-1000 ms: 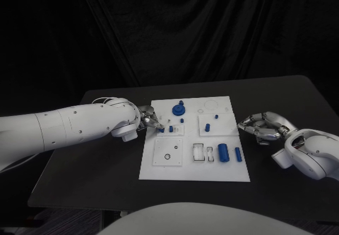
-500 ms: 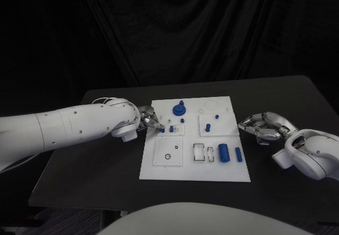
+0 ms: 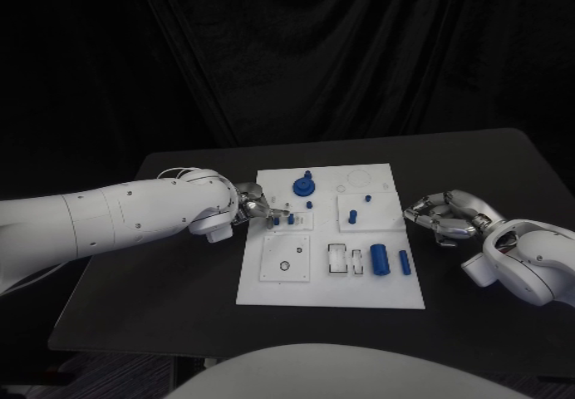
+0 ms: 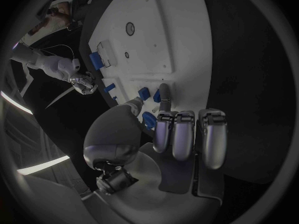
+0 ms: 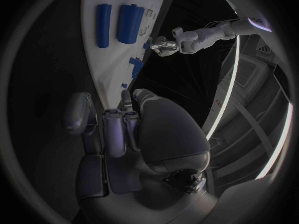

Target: Assemble the parts on the task board

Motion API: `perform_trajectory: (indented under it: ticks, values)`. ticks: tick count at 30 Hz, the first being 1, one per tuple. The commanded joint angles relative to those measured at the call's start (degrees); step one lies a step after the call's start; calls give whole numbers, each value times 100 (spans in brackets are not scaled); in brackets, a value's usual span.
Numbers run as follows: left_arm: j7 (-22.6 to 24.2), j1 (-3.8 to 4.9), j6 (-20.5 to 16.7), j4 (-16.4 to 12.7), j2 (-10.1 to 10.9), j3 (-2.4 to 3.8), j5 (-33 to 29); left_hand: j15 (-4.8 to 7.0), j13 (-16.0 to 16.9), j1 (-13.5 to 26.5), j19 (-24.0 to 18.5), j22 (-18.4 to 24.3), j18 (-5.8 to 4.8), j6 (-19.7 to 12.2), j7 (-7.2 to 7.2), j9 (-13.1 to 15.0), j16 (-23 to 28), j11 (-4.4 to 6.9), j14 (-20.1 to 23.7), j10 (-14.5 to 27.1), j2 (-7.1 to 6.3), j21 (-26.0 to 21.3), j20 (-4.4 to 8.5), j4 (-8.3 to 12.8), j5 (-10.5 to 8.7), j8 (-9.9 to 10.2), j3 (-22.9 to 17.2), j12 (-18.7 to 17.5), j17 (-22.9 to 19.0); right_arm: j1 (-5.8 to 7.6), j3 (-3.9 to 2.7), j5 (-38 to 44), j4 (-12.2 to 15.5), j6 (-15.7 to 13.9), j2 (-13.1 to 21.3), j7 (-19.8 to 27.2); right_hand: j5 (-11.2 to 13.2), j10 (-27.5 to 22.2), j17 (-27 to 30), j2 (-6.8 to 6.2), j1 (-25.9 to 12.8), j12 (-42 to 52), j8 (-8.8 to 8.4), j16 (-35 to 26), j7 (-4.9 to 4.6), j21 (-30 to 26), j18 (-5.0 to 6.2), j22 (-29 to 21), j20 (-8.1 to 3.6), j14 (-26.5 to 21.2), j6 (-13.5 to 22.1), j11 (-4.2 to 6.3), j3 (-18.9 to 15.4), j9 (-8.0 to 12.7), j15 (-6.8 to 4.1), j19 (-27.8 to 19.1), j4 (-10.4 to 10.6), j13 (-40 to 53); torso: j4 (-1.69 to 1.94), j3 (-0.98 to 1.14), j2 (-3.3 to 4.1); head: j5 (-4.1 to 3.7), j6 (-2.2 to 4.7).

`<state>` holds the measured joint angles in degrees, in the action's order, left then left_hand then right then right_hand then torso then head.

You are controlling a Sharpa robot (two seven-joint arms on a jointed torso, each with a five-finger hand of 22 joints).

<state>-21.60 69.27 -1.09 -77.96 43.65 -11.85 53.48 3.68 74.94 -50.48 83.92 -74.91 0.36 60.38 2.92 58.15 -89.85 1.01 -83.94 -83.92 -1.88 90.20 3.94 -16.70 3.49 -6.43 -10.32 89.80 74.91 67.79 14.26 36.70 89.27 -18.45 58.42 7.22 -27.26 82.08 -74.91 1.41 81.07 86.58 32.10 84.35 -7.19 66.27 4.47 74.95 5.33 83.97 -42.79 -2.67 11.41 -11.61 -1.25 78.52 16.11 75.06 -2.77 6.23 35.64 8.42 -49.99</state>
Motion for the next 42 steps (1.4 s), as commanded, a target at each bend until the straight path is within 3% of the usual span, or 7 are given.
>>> perform_trajectory:
  ticks: [1, 13, 25, 28, 32, 36, 42]
  values:
    - [-66, -29, 182, 39, -17, -24, 24, -46, 1506, 59, 608, -1509, -36, 2, 46, -12, -15, -40, -606, -608, 13, -20, -44, -1, -25, 37, 63, 20, 1509, -12, -4, 22, 15, 58, -3, -67, -44, -39, -682, -1, 46, -35, 39, -40, 12, -27, 108, 736, -15, 235, -1, -5, 39, 8, 19, -46, -10, 781, -1, 1, 4, 11, -1]
    - [335, -31, -292, 81, 54, -24, 25, -14, 1506, 578, 608, -1509, -36, 71, -16, 445, -15, 3, -606, -608, 484, -20, -18, -10, 13, -292, 688, 20, 1509, -12, -4, 22, 24, 61, 16, -79, -78, -38, -677, -7, 66, -35, 43, -43, 10, -37, 109, 734, -15, 233, 4, -6, 50, 10, 19, -48, -16, 781, 6, 3, 6, 1, -1]
    - [3296, 35, -2378, 14, 277, -23, 24, 34, 1506, -10, 608, -1509, -36, -216, -81, 1452, -15, 59, -606, -608, 547, -20, 34, 55, -21, -995, 1526, 20, 1509, -11, -4, 22, 25, 57, 44, -90, -92, -46, -673, -9, 72, -39, 46, -46, 10, -38, 109, 734, -15, 231, 3, -6, 54, 11, 19, -48, -17, 773, -5, 0, -2, -21, -1]
    - [4019, 133, -2674, 3, 299, -23, 24, -69, 1393, -848, 608, -1509, -36, -795, 60, 1513, 129, -72, -453, -458, 500, -20, -60, 110, 457, -821, 1504, -141, 1213, -11, -4, 22, 39, 22, 56, -49, -94, -39, -673, -10, 72, -36, 47, -46, 10, -39, 109, 733, -15, 231, 2, -6, 54, 11, 19, -48, -16, 780, -6, 0, 0, 14, -1]
    - [4805, 237, -2589, 27, 252, -23, 29, -273, 710, -1818, 608, -1509, -36, -1383, 275, 1606, 255, -270, -196, 744, 450, -20, -260, 20, 1160, -704, 1452, -1253, 962, -11, -4, 22, 76, -38, 72, 25, -97, -39, -681, -14, 67, -36, 50, -40, 8, -29, 106, 737, -15, 235, -1, -8, 52, 11, 20, -42, -10, 779, 0, -5, 2, 25, -1]
    - [5176, 289, -2039, 122, 97, -23, 598, -554, -575, -3088, 608, -1509, -36, -2237, 344, 1236, 198, -583, -148, 4611, 465, -20, -515, 100, 1234, -214, 1067, -4024, 1023, -11, -4, 22, 197, -61, 101, 69, -98, -37, -683, -16, 65, -35, 52, -39, 8, -27, 105, 738, -15, 236, -2, -8, 50, 11, 20, -40, -7, 781, -4, -5, -9, 18, -1]
    - [4831, 296, -1540, 464, -209, -23, 1694, -543, -1260, -4235, 608, -1509, -36, -2602, 295, 969, 331, -664, 145, 5549, 376, -20, -542, 399, 1195, -88, 268, -5113, 671, -12, -4, 22, 265, -39, 117, 82, -105, -41, -678, -32, 58, -37, 53, -43, 5, -36, 107, 736, -15, 234, 0, -11, 43, 13, 21, -43, 1, 777, 7, 4, 6, -41, -1]
